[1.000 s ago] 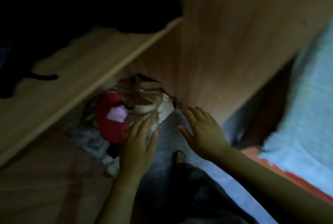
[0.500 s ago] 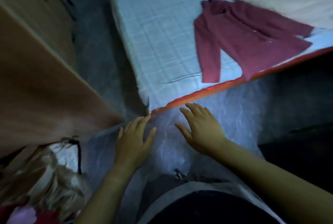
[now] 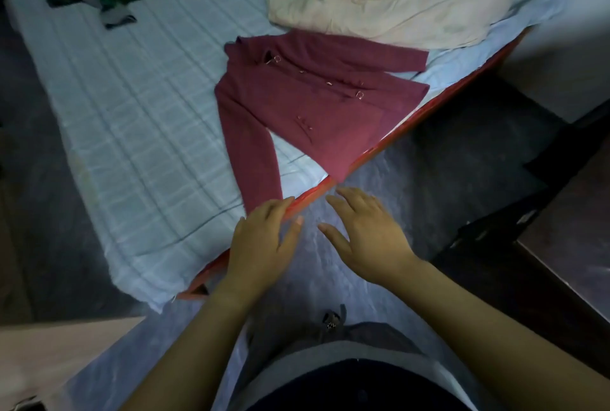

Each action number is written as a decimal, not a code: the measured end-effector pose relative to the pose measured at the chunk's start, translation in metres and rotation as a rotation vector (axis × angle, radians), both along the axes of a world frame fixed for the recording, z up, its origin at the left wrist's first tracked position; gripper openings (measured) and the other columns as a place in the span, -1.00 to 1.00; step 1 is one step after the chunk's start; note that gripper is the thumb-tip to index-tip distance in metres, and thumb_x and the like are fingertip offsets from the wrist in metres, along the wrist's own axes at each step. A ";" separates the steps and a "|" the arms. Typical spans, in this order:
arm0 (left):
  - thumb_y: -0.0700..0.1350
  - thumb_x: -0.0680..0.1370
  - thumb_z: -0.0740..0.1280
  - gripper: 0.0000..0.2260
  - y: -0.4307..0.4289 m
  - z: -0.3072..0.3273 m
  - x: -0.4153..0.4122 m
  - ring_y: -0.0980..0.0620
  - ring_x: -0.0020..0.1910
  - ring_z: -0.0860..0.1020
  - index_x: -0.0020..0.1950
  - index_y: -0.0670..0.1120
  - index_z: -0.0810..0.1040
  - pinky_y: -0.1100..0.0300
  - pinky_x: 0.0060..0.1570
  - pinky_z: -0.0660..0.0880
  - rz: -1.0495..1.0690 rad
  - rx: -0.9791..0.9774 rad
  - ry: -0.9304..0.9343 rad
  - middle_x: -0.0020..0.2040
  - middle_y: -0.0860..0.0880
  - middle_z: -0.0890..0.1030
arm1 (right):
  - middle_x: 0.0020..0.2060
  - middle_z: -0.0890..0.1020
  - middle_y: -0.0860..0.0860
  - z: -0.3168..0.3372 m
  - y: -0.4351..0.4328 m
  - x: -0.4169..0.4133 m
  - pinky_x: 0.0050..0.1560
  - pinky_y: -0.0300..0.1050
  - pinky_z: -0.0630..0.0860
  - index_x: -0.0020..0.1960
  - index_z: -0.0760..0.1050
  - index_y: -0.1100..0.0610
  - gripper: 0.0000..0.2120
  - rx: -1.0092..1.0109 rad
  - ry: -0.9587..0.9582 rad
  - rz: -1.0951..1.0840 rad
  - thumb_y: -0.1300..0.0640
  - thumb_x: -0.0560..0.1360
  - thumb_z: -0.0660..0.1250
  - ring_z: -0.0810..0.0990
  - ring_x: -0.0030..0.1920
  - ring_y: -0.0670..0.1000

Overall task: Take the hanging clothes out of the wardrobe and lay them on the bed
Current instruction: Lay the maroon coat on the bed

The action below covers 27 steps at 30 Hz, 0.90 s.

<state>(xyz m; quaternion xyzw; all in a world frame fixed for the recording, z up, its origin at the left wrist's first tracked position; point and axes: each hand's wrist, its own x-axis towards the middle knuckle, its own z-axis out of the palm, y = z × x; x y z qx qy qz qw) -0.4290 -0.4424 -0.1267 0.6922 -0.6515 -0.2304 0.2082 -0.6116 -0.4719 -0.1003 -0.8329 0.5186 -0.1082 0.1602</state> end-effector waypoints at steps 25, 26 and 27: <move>0.28 0.50 -0.04 -0.40 -0.448 -0.023 0.104 -0.03 0.27 0.46 0.38 -0.02 0.40 0.01 0.24 0.40 0.281 0.083 -0.079 0.30 -0.02 0.49 | 0.25 0.51 0.19 -0.022 -0.522 0.082 0.26 0.18 0.40 0.29 0.46 0.22 -0.41 0.101 0.000 0.281 -0.17 0.50 0.04 0.46 0.27 0.20; 0.28 0.50 -0.04 -0.40 -0.460 -0.027 0.112 -0.03 0.26 0.46 0.38 -0.03 0.40 0.05 0.24 0.39 0.322 0.098 -0.077 0.30 -0.03 0.49 | 0.25 0.50 0.20 -0.027 -0.547 0.094 0.28 0.16 0.40 0.30 0.45 0.23 -0.40 0.109 0.007 0.328 -0.18 0.50 0.03 0.45 0.27 0.20; 0.27 0.50 -0.04 -0.39 -0.473 -0.033 0.120 -0.03 0.26 0.45 0.38 -0.04 0.40 0.08 0.23 0.38 0.364 0.112 -0.073 0.30 -0.04 0.49 | 0.26 0.50 0.20 -0.034 -0.573 0.106 0.30 0.13 0.39 0.30 0.45 0.23 -0.40 0.113 0.013 0.373 -0.18 0.50 0.03 0.45 0.28 0.19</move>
